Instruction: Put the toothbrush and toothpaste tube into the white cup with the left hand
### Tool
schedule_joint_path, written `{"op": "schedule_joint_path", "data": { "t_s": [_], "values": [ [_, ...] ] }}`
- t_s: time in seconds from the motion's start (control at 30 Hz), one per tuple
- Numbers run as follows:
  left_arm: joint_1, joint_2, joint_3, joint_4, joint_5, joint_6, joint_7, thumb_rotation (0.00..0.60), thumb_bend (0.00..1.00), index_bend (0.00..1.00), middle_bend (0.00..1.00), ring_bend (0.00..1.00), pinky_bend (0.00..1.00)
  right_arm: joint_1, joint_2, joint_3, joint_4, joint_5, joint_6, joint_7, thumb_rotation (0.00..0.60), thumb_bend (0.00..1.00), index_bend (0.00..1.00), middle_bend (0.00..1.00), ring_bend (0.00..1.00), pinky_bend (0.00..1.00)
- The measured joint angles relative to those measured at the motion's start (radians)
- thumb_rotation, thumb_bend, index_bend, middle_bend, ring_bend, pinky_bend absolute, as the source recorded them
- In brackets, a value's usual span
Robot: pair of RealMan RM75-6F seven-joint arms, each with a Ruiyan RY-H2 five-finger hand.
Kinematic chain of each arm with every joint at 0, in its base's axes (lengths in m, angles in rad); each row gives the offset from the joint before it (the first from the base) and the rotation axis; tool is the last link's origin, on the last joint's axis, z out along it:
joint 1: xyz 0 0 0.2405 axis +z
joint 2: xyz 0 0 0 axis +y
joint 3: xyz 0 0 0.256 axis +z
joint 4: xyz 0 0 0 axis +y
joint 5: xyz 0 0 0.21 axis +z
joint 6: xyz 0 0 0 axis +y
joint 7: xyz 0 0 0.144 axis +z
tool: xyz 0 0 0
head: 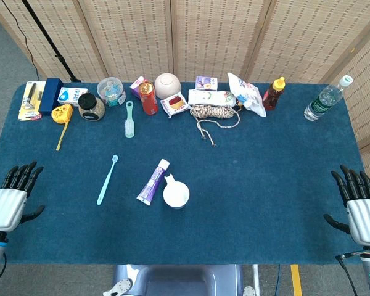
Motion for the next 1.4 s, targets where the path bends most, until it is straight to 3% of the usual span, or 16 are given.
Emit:
{"op": "schedule_joint_path", "data": {
  "t_s": [0.23,0.47,0.63,1.07,1.4],
  "values": [
    [-0.087,-0.009,-0.006,0.047,0.1,-0.049,0.093,0.6,0.18,0.0,0.0,0.0,0.0,0.006,-0.003,0.006,0.015,0.015,-0.017,0.025,0.6,0.0,0.03,0.0,0.0,0.0],
    [-0.191,-0.084,-0.001,0.224,0.214,-0.098,0.055,0.6,0.2,0.15,0.0,0.0,0.0,0.008,-0.004,0.002,0.014,0.008,-0.018,0.036,0.6,0.0,0.03,0.0,0.0,0.0],
    [-0.247,-0.161,0.013,0.358,0.279,-0.115,0.047,0.6,0.22,0.17,0.0,0.0,0.0,0.005,-0.003,0.004,0.013,0.01,-0.014,0.042,0.6,0.0,0.03,0.0,0.0,0.0],
    [-0.325,-0.3,0.116,0.667,0.455,-0.041,0.011,0.6,0.31,0.24,0.0,0.0,0.0,0.005,-0.005,0.004,0.008,0.013,-0.017,0.043,0.6,0.0,0.03,0.0,0.0,0.0],
    [-0.347,-0.369,0.166,0.751,0.482,-0.045,0.024,0.6,0.31,0.24,0.0,0.0,0.0,0.005,-0.002,0.005,0.004,0.014,-0.017,0.053,0.6,0.0,0.03,0.0,0.0,0.0]
  ]
}}
